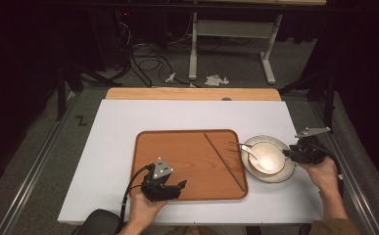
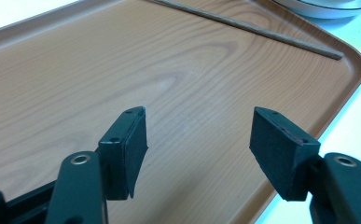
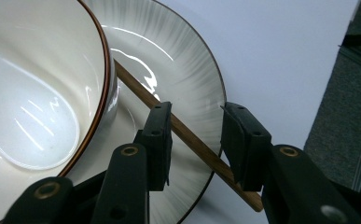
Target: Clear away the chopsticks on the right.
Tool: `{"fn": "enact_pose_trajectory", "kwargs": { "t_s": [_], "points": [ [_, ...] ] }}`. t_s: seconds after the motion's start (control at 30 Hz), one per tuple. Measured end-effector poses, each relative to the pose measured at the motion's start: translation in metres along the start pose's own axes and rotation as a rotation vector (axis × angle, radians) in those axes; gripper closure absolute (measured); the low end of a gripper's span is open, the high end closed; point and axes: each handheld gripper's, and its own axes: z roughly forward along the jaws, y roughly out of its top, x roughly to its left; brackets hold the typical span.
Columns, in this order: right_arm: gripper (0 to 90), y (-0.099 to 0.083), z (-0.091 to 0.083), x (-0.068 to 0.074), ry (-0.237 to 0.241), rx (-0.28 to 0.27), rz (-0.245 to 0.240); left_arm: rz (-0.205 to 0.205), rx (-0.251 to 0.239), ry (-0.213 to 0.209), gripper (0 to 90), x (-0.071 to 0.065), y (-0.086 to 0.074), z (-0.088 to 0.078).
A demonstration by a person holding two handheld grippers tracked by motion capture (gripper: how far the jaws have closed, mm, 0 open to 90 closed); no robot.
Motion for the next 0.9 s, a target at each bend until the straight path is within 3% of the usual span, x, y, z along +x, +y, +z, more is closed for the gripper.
{"fn": "enact_pose_trajectory", "kwargs": {
  "t_s": [0.2,0.5,0.63,0.9],
  "points": [
    [62.6,0.0013,0.0048,-0.0017,0.026,0.012,-0.01,-0.008,-0.004,0.008,36.5,-0.0001,-0.0012,-0.0011],
    [63.3,0.0022,0.008,-0.0024,0.017,0.008,-0.001,-0.006,-0.002,0.011,36.6,0.0003,-0.0019,-0.0021],
    [70.5,0.0042,0.0095,-0.0001,0.007,0.015,-0.022,-0.006,-0.001,0.013,36.6,0.0003,-0.0023,-0.0025],
    [79.1,0.0043,0.0109,-0.0021,0.0,0.016,-0.019,-0.012,-0.001,0.013,36.6,0.0008,-0.0031,-0.0028]
  ]
}}
